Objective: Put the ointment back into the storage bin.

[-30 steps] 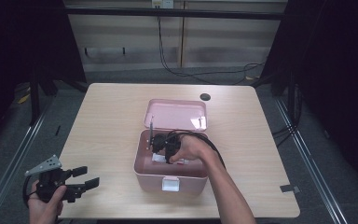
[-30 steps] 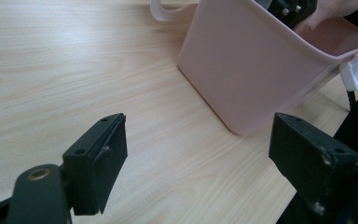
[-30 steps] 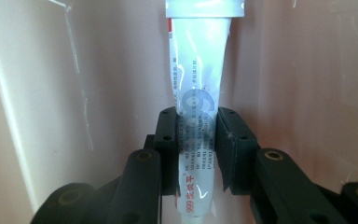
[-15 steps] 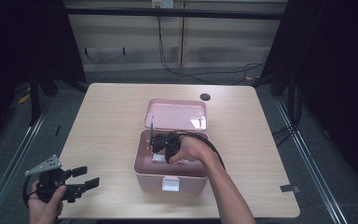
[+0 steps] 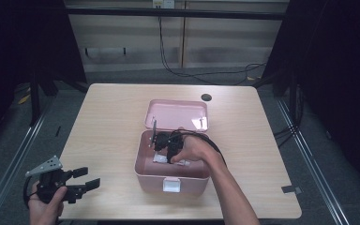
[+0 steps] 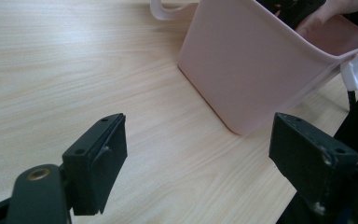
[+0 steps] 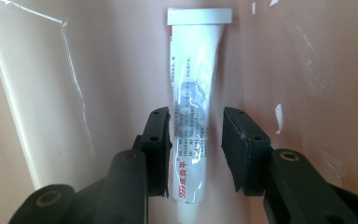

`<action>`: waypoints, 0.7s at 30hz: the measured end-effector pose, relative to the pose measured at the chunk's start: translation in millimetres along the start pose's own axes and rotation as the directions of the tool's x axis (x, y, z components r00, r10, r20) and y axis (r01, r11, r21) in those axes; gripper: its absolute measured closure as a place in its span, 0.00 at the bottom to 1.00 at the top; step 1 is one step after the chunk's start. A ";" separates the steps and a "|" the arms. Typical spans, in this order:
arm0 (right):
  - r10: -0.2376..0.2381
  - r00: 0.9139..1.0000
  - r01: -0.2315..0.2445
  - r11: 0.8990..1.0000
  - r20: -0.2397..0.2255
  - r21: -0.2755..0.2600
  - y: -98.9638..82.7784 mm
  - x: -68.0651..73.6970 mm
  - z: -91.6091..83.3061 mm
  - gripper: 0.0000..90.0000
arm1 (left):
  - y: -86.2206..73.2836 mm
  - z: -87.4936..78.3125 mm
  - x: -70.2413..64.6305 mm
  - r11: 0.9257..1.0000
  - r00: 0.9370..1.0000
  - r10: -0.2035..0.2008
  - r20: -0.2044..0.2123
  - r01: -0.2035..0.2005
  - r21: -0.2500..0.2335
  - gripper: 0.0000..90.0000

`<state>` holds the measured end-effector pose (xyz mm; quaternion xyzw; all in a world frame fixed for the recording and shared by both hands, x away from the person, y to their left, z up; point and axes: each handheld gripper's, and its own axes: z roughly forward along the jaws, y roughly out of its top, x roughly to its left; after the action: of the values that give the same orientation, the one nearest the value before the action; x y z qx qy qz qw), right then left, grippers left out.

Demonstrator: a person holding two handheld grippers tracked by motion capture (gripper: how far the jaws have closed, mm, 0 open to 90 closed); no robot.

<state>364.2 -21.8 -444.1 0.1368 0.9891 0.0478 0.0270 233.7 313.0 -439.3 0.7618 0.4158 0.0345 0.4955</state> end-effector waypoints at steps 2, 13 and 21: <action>0.006 1.000 -0.006 1.000 0.004 -0.012 -1.5 -0.6 -1.5 0.69 | 0.0 -0.2 -0.1 1.000 1.000 0.000 0.001 0.000 0.001 0.21; 0.030 0.999 -0.030 0.999 -0.018 -0.025 -6.3 -0.8 -11.0 0.63 | 0.0 -0.1 0.0 1.000 1.000 0.003 0.000 -0.003 0.002 0.21; 0.051 0.997 -0.052 0.998 -0.055 -0.032 -10.4 -2.6 -18.3 0.58 | 0.0 0.1 -0.1 1.000 1.000 0.003 0.002 -0.003 0.003 0.21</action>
<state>362.6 -34.1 -426.9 0.1605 0.9846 0.0689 0.0013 233.7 312.8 -439.4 0.7632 0.4144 0.0336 0.4946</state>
